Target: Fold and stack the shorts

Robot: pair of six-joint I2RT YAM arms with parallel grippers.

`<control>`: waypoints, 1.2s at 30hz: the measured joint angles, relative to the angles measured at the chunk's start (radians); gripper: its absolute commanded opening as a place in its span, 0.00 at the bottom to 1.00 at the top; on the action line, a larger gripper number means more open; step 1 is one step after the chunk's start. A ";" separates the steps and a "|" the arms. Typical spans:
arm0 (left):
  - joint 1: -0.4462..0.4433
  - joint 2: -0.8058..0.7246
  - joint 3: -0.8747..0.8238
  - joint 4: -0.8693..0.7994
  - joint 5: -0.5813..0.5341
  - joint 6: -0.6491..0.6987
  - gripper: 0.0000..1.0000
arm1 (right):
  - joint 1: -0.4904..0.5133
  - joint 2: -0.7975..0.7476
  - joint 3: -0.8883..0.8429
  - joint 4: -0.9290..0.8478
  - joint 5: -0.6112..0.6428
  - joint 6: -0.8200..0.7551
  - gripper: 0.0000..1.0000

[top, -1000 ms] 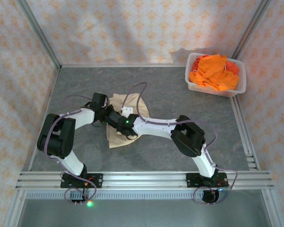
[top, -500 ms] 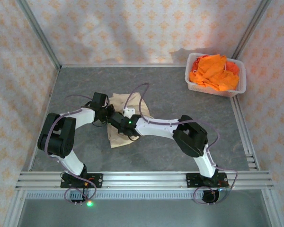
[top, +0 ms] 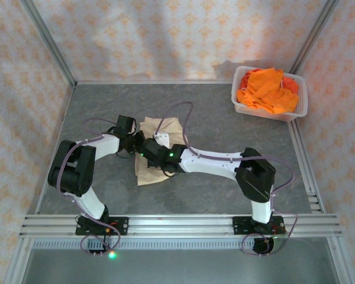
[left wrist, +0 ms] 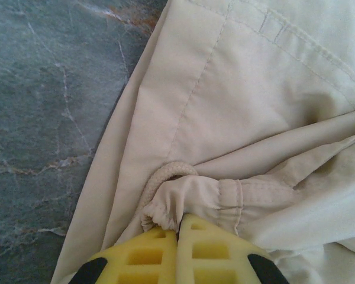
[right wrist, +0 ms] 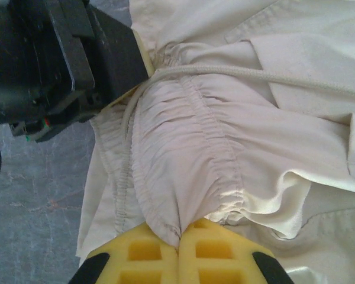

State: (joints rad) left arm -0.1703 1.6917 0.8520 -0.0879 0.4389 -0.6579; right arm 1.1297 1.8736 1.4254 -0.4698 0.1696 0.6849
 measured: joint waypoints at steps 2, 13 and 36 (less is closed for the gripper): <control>0.000 0.005 0.005 -0.002 0.001 0.000 0.00 | 0.008 0.000 -0.009 0.006 -0.018 -0.034 0.00; 0.000 0.056 0.070 -0.039 0.016 0.004 0.00 | 0.028 0.101 0.011 -0.002 -0.230 -0.159 0.00; 0.029 -0.114 0.105 -0.076 0.008 0.041 0.83 | -0.038 -0.143 -0.082 0.097 -0.647 -0.224 0.77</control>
State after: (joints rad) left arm -0.1410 1.5772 0.9565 -0.1635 0.4469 -0.6167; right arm 1.0916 1.7306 1.3430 -0.3733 -0.4778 0.4610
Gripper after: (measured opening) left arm 0.784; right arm 0.709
